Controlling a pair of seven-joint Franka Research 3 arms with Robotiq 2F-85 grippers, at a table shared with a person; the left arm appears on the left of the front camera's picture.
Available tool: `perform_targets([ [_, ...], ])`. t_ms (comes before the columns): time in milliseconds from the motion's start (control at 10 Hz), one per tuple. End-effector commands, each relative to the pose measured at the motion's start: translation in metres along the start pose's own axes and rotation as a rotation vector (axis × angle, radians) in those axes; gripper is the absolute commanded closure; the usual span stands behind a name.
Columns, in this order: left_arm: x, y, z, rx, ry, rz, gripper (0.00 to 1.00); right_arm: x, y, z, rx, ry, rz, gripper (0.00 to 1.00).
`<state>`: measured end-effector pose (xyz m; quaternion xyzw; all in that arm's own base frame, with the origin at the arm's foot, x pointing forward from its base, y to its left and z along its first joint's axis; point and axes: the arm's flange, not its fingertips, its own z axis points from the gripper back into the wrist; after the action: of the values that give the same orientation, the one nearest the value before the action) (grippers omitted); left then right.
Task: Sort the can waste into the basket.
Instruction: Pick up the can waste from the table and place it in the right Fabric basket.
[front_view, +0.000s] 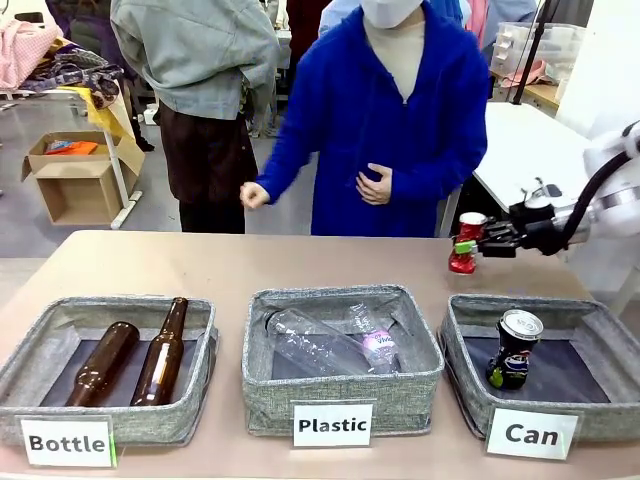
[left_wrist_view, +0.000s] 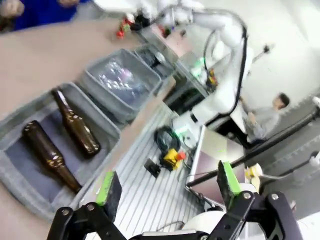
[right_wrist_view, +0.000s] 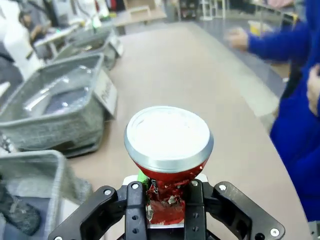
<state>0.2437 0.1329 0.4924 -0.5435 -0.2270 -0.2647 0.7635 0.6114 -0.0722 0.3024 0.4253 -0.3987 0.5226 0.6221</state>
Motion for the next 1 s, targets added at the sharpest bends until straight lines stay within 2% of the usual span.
perform_targets([
  [0, 0.013, 0.006, -0.052, -0.034, 0.143, -0.02, 0.0, 0.042, 0.056, 0.031, 0.043, 0.044, 0.008, 1.0],
  [100, 0.014, 0.011, -0.088, -0.033, 0.206, 0.0, 0.0, 0.059, 0.081, 0.044, 0.058, 0.099, -0.001, 1.0],
  [200, 0.017, 0.008, -0.143, -0.036, 0.254, 0.041, 0.0, 0.076, 0.111, 0.052, 0.079, 0.178, -0.006, 1.0],
  [300, 0.013, 0.016, -0.171, -0.014, 0.247, 0.087, 0.0, 0.085, 0.138, 0.056, 0.16, 0.284, -0.031, 1.0],
  [400, 0.008, 0.028, -0.189, 0.022, 0.243, 0.136, 0.0, 0.09, 0.167, 0.056, 0.226, 0.434, -0.043, 1.0],
  [500, 0.031, 0.016, -0.133, -0.038, 0.26, 0.035, 0.0, 0.094, 0.195, 0.055, 0.258, 0.586, -0.069, 1.0],
  [600, 0.031, 0.016, -0.133, -0.038, 0.26, 0.035, 0.0, 0.097, 0.223, 0.054, 0.276, 0.723, -0.082, 1.0],
  [800, 0.031, 0.016, -0.133, -0.038, 0.26, 0.035, 0.0, 0.095, 0.241, 0.052, 0.269, 0.869, -0.095, 1.0],
  [900, 0.031, 0.016, -0.133, -0.038, 0.26, 0.035, 0.0, 0.093, 0.24, 0.048, 0.279, 0.889, -0.096, 1.0],
])
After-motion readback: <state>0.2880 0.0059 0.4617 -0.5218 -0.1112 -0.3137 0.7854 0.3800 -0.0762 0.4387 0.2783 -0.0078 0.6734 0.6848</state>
